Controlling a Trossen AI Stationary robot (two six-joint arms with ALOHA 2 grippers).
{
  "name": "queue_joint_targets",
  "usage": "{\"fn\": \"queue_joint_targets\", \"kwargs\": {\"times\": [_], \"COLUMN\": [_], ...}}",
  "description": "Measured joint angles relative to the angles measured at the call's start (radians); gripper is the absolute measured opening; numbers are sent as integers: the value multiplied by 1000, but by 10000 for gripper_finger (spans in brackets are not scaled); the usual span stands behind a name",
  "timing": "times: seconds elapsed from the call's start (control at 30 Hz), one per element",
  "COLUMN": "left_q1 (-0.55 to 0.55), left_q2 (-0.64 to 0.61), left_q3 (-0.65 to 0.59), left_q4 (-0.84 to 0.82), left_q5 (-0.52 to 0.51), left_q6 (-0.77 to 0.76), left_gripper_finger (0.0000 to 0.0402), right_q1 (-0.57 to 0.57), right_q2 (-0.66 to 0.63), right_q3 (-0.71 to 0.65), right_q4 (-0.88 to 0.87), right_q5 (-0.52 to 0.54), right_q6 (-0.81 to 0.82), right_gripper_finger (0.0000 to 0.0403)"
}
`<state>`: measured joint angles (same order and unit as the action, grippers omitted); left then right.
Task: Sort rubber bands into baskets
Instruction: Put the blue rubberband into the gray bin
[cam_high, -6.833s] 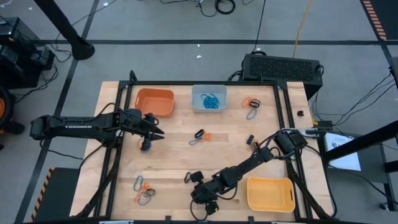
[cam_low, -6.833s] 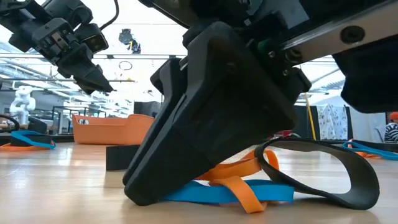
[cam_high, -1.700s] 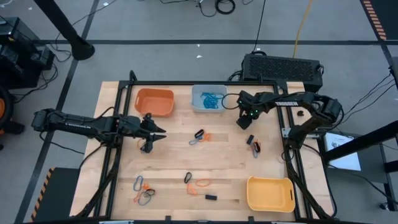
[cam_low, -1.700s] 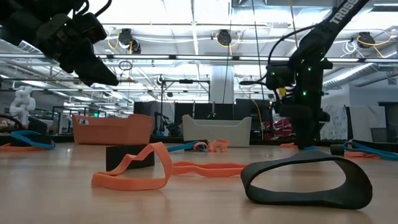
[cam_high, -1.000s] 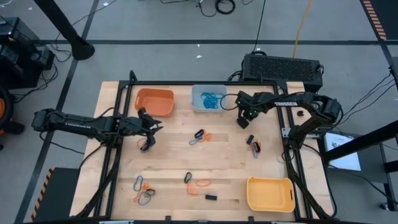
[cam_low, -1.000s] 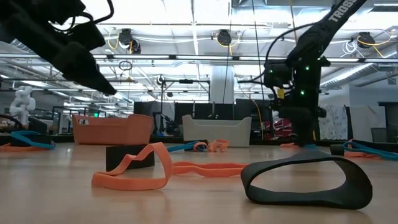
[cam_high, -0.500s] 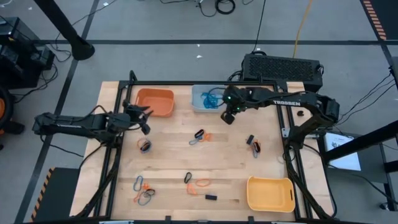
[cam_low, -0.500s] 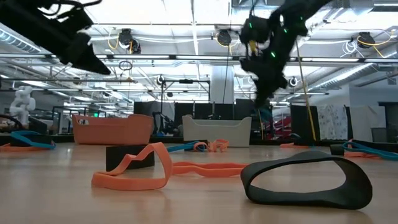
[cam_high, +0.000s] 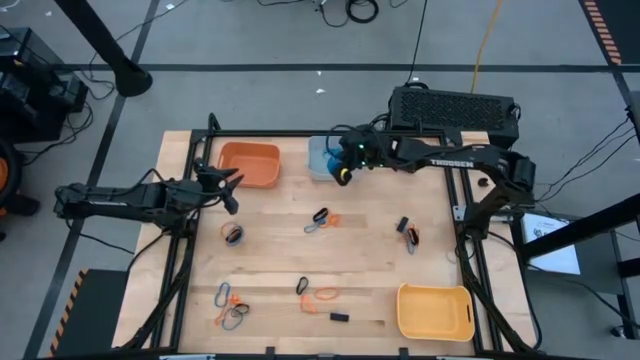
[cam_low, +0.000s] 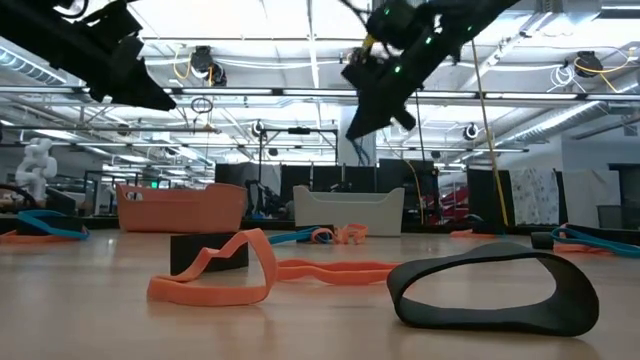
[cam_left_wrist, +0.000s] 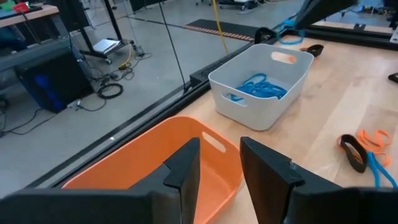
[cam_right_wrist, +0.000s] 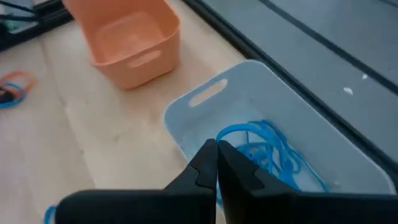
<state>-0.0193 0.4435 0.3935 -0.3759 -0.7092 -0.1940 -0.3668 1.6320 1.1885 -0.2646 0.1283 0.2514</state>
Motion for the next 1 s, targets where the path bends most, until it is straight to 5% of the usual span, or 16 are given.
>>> {"fn": "queue_joint_targets", "kwargs": {"times": [0.27, 0.63, 1.0], "left_q1": [0, -1, 0], "left_q2": [0, 0, 0], "left_q3": [0, 0, 0], "left_q4": [0, -1, 4], "left_q5": [17, 29, 153], "left_q6": [0, 0, -7], "left_gripper_finger": [123, 123, 123], "right_q1": [-28, -61, 11], "right_q2": [100, 105, 70], "right_q3": [-1, 0, 28], "right_q4": [11, 2, 2], "right_q5": [4, 11, -101], "right_q6": [-8, -4, 3], "right_gripper_finger": [18, 114, 150]}}
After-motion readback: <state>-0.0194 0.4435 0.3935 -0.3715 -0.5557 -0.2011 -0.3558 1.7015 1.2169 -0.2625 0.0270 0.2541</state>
